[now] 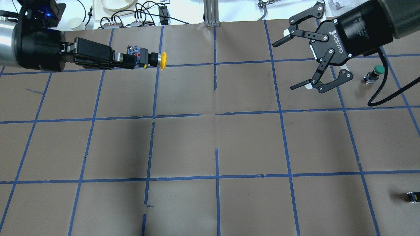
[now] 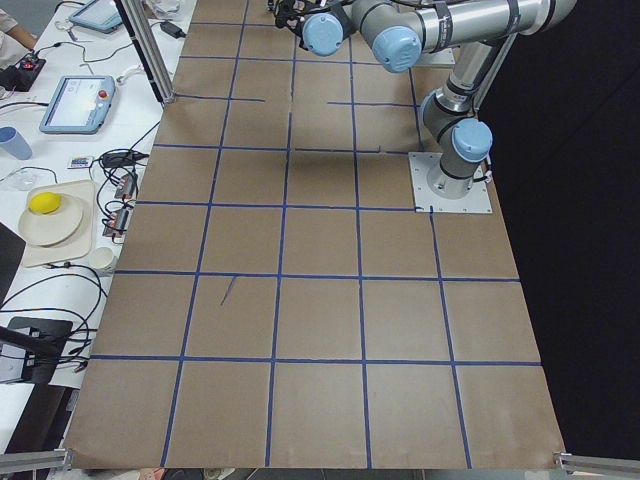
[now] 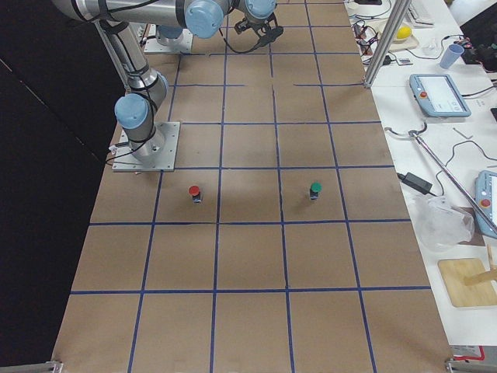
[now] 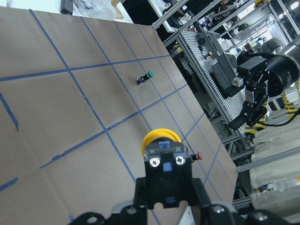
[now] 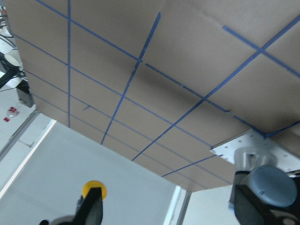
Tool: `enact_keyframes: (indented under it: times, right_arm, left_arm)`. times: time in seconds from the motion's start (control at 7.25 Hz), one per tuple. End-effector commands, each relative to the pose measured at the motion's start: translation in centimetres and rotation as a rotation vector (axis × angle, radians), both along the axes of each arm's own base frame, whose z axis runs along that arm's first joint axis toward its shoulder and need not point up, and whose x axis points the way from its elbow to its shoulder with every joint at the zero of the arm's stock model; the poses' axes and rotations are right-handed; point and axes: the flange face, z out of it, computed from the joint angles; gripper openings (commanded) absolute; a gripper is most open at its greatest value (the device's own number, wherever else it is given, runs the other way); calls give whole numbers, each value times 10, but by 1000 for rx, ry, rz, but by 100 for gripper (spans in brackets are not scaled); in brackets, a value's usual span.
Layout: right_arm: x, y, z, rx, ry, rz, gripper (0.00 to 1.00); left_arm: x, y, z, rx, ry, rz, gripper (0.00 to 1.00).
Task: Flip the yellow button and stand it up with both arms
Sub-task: 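Lift the button with the left gripper toward the right gripper while the right arm rises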
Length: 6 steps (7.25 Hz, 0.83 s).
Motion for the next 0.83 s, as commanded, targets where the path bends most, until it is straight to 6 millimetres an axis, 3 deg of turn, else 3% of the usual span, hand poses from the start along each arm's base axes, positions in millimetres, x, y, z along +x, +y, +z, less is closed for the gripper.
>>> enact_keyframes:
  times: [0.0,0.14,0.41,0.69]
  right_arm:
    - [12,-2,13,98,-162,-125,100]
    - [13,-3,9,137,-179,-146,100]
    - [32,1,10,229,-198,-163,100]
    - [44,2,10,238,-228,-148,100]
  left_arm:
    - [-50,9,14,158,110,31,9]
    - [-67,13,8,194,128,6,9]
    - [-77,10,7,329,221,66,9]
    - [-87,8,12,334,306,87,9]
